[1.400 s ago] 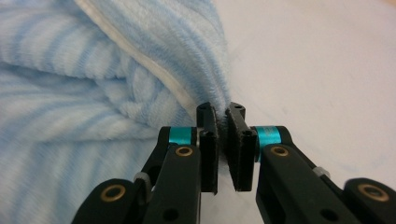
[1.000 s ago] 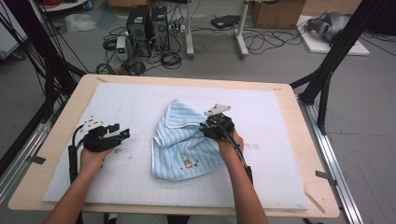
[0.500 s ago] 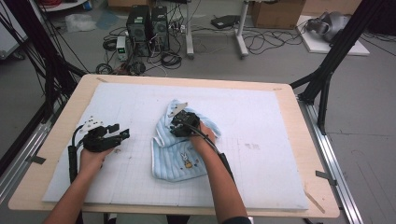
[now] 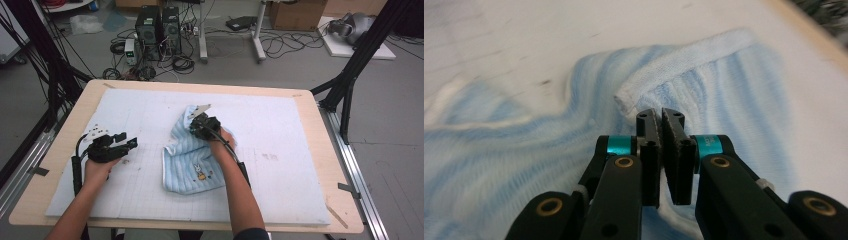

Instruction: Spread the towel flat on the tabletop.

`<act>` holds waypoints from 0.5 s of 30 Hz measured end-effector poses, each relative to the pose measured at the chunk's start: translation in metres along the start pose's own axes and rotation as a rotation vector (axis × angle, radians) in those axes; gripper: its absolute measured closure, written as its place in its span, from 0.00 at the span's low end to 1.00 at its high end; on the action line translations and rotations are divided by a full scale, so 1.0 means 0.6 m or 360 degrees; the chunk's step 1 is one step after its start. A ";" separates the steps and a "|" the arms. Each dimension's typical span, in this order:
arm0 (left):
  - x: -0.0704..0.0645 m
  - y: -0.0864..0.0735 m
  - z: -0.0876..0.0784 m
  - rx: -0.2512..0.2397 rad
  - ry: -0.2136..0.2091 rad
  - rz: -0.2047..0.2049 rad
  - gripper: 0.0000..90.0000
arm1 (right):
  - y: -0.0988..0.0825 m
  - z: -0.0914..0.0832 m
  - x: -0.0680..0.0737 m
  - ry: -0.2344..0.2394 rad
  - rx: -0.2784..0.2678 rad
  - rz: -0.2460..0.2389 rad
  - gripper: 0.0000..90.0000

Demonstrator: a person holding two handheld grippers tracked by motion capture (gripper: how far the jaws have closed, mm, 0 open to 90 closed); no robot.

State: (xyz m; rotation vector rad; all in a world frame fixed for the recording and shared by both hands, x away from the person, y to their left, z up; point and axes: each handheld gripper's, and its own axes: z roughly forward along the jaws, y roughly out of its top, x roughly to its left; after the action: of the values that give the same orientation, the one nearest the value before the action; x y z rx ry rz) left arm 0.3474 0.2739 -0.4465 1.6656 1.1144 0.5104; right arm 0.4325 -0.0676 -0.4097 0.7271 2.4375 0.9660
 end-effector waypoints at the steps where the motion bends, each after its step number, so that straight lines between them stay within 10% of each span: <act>1: 0.000 0.000 0.000 0.0002 0.0001 -0.0001 0.47 | -0.003 -0.011 -0.011 -0.0037 -0.0024 0.0032 0.96; 15: 0.000 -0.002 0.003 0.0010 0.0001 -0.0004 0.47 | -0.101 -0.111 -0.142 -0.0736 0.0213 0.0484 0.95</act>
State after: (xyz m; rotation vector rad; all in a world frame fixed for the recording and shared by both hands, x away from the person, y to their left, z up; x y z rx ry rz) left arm 0.3481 0.2732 -0.4480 1.6698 1.1195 0.5066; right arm 0.4433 -0.1902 -0.3928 1.2423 2.0316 0.6458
